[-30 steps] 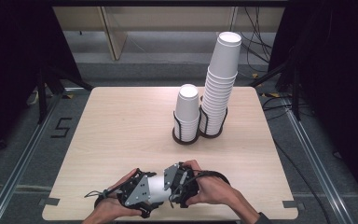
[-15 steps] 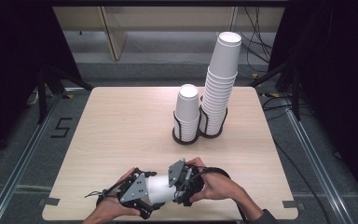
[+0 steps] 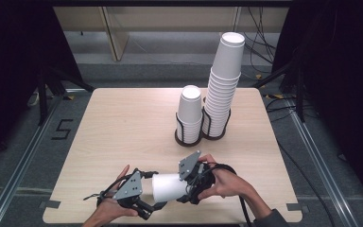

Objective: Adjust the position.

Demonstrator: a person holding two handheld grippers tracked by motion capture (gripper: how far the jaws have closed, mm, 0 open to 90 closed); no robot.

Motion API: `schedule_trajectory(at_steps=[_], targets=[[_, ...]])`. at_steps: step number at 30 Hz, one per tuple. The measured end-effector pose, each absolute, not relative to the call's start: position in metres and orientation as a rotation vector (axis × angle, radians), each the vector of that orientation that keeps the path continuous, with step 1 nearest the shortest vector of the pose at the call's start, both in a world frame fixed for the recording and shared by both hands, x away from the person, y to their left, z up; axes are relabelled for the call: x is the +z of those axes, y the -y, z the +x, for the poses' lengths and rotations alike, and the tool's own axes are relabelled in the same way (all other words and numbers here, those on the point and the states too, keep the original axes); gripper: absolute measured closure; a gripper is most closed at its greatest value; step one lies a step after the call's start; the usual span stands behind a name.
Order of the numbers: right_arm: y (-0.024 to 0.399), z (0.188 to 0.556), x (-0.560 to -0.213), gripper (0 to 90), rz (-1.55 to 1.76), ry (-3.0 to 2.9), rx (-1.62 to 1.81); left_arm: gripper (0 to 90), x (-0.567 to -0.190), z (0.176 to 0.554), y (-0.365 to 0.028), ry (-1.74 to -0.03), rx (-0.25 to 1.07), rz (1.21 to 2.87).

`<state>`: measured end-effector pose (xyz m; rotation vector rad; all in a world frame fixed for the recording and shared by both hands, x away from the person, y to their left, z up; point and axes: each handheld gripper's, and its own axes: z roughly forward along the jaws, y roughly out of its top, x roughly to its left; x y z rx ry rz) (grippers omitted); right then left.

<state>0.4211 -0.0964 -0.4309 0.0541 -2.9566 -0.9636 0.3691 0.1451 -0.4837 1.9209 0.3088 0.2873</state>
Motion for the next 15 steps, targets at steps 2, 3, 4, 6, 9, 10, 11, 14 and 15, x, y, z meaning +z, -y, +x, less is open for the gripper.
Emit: schedule_trajectory(at_steps=[2,3,4,6,9,10,11,14,15], targets=[[0.097,0.423,-0.432,23.5,0.062,2.928,-0.976,5.2,-0.483,0.369,-0.146,-0.31,0.286,1.917],[0.101,0.422,-0.429,23.6,0.006,2.942,-0.98,5.1,-0.484,0.371,-0.146,-0.317,0.265,1.89],[0.102,0.423,-0.429,23.5,0.009,2.937,-0.989,5.1,-0.484,0.371,-0.146,-0.317,0.265,1.89],[0.104,0.425,-0.428,23.5,0.039,2.927,-1.019,5.3,-0.485,0.371,-0.147,-0.338,0.262,1.872],[0.109,0.427,-0.426,23.5,0.007,2.904,-1.063,8.5,-0.485,0.372,-0.148,-0.373,0.241,1.845],[0.111,0.429,-0.426,23.5,0.005,2.905,-1.077,12.2,-0.485,0.372,-0.149,-0.379,0.233,1.834],[0.113,0.43,-0.424,23.5,-0.02,2.884,-1.094,15.3,-0.484,0.372,-0.149,-0.383,0.242,1.841],[0.12,0.432,-0.421,23.5,-0.045,2.845,-1.158,14.3,-0.483,0.372,-0.15,-0.385,0.237,1.802],[0.12,0.432,-0.421,23.5,-0.045,2.845,-1.158,14.0,-0.483,0.372,-0.15,-0.385,0.237,1.802]])
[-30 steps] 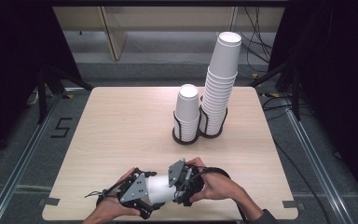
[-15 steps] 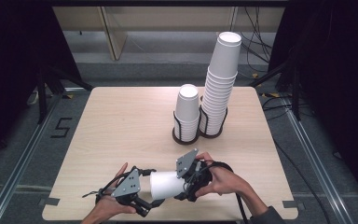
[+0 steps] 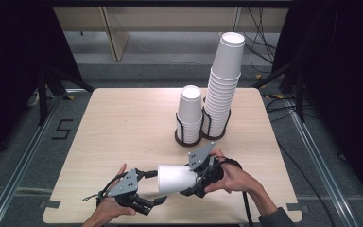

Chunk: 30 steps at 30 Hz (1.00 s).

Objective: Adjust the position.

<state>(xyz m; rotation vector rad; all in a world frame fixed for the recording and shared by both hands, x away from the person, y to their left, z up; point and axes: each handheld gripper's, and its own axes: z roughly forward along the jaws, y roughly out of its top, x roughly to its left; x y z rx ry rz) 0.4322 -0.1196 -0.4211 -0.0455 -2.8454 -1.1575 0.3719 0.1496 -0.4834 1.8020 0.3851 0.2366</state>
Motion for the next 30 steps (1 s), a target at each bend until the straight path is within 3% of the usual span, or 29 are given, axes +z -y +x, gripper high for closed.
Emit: schedule_trajectory(at_steps=[15,30], targets=[[0.122,0.435,-0.418,23.4,-0.018,2.743,-1.285,12.7,-0.481,0.373,-0.152,-0.446,0.146,1.673],[0.112,0.433,-0.428,23.4,0.019,2.71,-1.27,0.0,-0.477,0.369,-0.146,-0.423,0.161,1.636]])
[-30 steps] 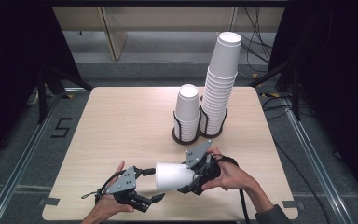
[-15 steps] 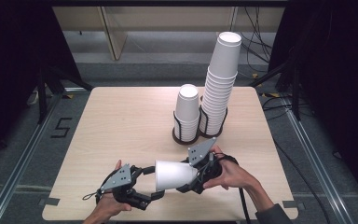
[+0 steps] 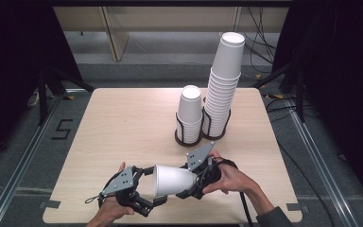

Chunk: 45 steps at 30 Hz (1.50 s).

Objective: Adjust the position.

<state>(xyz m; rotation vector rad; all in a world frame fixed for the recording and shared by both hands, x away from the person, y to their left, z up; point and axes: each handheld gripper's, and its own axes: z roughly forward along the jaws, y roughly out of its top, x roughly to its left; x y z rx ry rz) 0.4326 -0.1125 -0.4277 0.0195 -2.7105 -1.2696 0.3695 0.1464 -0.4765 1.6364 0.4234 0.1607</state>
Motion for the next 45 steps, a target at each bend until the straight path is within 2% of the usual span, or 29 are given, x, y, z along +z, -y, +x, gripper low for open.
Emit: schedule_trajectory(at_steps=[9,11,18,22,23,29,37,45], targets=[[0.107,0.43,-0.433,23.4,0.039,2.726,-1.223,0.4,-0.479,0.369,-0.145,-0.416,0.158,1.622],[0.106,0.429,-0.434,23.6,0.048,2.737,-1.208,3.7,-0.479,0.371,-0.146,-0.388,0.157,1.631],[0.106,0.429,-0.436,23.6,0.045,2.745,-1.197,7.1,-0.473,0.37,-0.148,-0.368,0.178,1.686],[0.106,0.429,-0.436,20.7,0.004,2.754,-1.169,7.9,-0.473,0.369,-0.145,-0.368,0.188,1.69],[0.106,0.429,-0.437,17.5,-0.033,2.791,-1.136,8.1,-0.473,0.369,-0.144,-0.373,0.21,1.719],[0.111,0.429,-0.431,15.8,-0.041,2.912,-1.099,8.8,-0.47,0.369,-0.145,-0.407,0.222,1.769],[0.103,0.416,-0.418,16.3,0.02,3.065,-1.024,8.8,-0.467,0.366,-0.139,-0.401,0.262,1.878],[0.088,0.405,-0.423,17.6,0.08,3.145,-0.936,8.7,-0.462,0.364,-0.136,-0.417,0.274,1.928]])
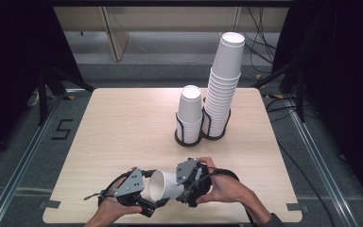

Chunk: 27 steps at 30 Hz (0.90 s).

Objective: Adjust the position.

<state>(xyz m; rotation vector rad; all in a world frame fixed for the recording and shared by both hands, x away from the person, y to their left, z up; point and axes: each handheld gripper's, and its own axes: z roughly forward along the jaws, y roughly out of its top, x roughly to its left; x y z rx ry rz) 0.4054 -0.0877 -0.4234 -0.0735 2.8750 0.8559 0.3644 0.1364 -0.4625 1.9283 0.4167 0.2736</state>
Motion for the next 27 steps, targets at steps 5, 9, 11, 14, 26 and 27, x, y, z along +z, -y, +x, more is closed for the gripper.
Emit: schedule_trajectory(at_steps=[5,9,11,14,26,27], targets=[[0.079,0.403,-0.431,21.1,-0.099,-2.877,0.828,8.5,-0.46,0.364,-0.137,-0.413,0.282,1.94],[0.079,0.406,-0.432,22.2,-0.097,-2.889,0.91,5.1,-0.461,0.366,-0.14,-0.435,0.26,1.838],[0.082,0.41,-0.433,22.2,-0.077,-2.896,1.0,3.0,-0.463,0.366,-0.14,-0.461,0.248,1.769],[0.086,0.413,-0.433,22.3,-0.037,-2.887,1.125,2.4,-0.465,0.365,-0.139,-0.473,0.252,1.733],[0.097,0.423,-0.434,22.4,0.051,-2.861,1.384,8.7,-0.466,0.366,-0.143,-0.529,0.219,1.619],[0.097,0.423,-0.434,22.4,0.055,-2.857,1.388,8.4,-0.466,0.365,-0.142,-0.534,0.223,1.609]])
